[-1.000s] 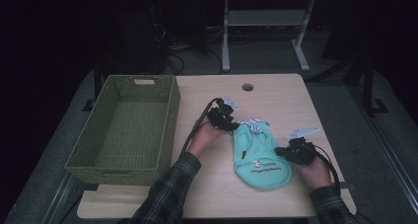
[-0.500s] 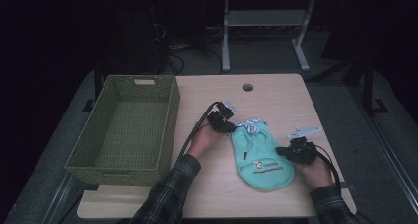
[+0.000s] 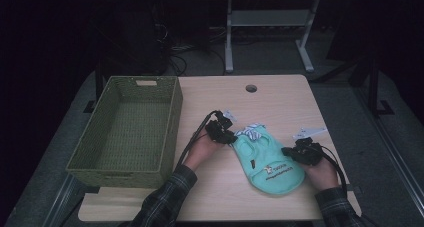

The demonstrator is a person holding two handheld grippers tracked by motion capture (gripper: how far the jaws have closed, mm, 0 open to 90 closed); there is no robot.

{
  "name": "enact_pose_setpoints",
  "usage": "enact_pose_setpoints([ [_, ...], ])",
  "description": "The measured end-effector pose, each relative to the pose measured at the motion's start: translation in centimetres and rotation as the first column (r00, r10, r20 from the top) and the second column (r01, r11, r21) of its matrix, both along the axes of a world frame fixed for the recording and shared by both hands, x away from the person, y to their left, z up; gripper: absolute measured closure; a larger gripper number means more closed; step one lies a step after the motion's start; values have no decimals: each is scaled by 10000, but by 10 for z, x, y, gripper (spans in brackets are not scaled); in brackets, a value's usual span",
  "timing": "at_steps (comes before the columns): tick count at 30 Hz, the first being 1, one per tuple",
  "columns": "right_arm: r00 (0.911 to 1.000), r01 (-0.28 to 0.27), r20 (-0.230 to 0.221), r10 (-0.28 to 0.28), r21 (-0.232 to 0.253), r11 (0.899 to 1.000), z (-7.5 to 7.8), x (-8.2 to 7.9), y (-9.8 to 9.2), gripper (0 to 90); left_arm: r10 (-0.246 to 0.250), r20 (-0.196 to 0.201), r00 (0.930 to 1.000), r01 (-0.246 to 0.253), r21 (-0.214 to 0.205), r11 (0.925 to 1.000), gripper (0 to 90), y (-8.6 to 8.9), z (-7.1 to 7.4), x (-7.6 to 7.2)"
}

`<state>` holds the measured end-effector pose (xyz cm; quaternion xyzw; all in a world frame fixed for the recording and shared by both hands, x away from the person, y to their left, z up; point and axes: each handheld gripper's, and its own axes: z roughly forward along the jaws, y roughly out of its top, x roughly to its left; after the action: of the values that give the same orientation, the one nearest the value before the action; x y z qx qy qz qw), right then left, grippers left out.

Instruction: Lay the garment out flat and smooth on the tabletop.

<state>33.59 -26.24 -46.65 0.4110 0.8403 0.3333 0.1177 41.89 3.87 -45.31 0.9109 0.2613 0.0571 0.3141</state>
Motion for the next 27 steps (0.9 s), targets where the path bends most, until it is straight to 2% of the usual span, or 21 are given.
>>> enact_pose_setpoints([
  [4,10000,-4,2,4,-4,10000,0,0,0,898,-26,50,10000,25,196,9998,569,-3,-4,0],
  [7,10000,-7,3,7,3,10000,0,0,0,898,-12,114,9999,11,113,9999,513,-4,-6,-2],
  [8,10000,-4,2,4,1,10000,0,0,0,898,-49,121,9999,48,127,9999,520,-5,-6,-2],
  [11,10000,-11,3,11,-13,10000,0,0,0,898,-232,172,9996,230,79,9997,637,-6,-6,-5],
  [13,10000,-10,4,10,-9,10000,0,0,0,898,-385,23,9993,385,-26,9993,738,-6,-6,-5],
  [15,10000,-11,4,11,-27,10000,0,0,0,898,-419,-7,9991,419,-50,9991,790,-6,-6,-6],
  [18,10000,-12,10,12,-30,10000,1,-1,0,897,-421,39,9991,421,-28,9991,807,-7,-5,-7],
  [22,9998,-49,188,41,463,9989,8,-4,1,897,-304,160,9994,310,-403,9987,811,-5,2,-8],
  [27,9980,-625,179,610,1011,9929,12,-7,16,897,-233,443,9987,263,-689,9973,811,-4,14,-11],
])
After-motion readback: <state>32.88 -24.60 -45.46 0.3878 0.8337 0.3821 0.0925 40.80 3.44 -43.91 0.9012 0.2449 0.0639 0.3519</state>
